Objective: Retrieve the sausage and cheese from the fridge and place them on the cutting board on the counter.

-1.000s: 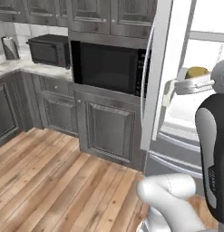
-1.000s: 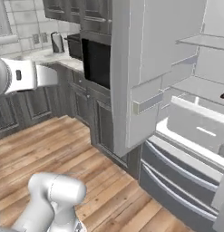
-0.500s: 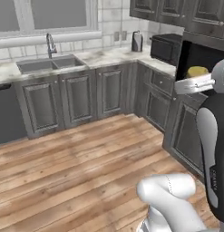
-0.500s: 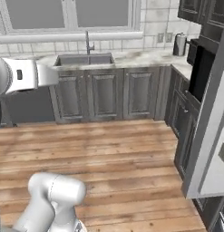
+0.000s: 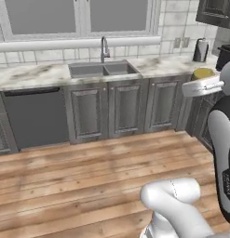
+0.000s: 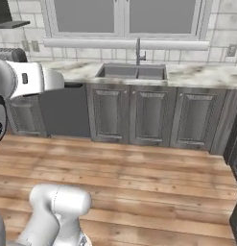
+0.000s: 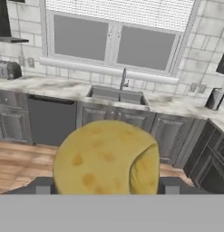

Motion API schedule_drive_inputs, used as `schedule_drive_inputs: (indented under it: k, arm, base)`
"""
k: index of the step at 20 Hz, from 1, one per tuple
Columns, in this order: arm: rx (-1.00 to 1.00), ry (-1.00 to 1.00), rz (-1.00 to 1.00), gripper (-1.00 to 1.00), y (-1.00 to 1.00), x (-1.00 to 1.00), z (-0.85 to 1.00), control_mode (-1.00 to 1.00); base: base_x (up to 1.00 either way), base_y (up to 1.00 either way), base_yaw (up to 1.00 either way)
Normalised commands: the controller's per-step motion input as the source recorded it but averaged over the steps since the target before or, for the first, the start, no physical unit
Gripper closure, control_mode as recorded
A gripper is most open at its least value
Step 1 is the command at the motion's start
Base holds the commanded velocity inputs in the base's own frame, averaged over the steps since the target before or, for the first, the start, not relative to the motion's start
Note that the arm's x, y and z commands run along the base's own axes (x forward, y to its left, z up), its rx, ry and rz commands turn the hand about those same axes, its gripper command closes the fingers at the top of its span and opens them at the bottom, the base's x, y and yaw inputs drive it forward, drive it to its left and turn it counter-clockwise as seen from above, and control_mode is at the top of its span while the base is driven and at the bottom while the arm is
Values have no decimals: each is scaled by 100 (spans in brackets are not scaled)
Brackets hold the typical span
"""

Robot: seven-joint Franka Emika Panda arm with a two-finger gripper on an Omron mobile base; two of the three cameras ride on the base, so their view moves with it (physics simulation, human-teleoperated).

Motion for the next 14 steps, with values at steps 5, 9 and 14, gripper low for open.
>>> schedule_drive_inputs:
  k: [5,9,14]
  arm:
    - [0,0,0,100,0,0,0,100]
    - [0,0,0,100,0,0,0,100]
    - [0,0,0,100,0,0,0,100]
  base:
    - [100,5,15]
    - [86,11,73]
    - [16,4,100]
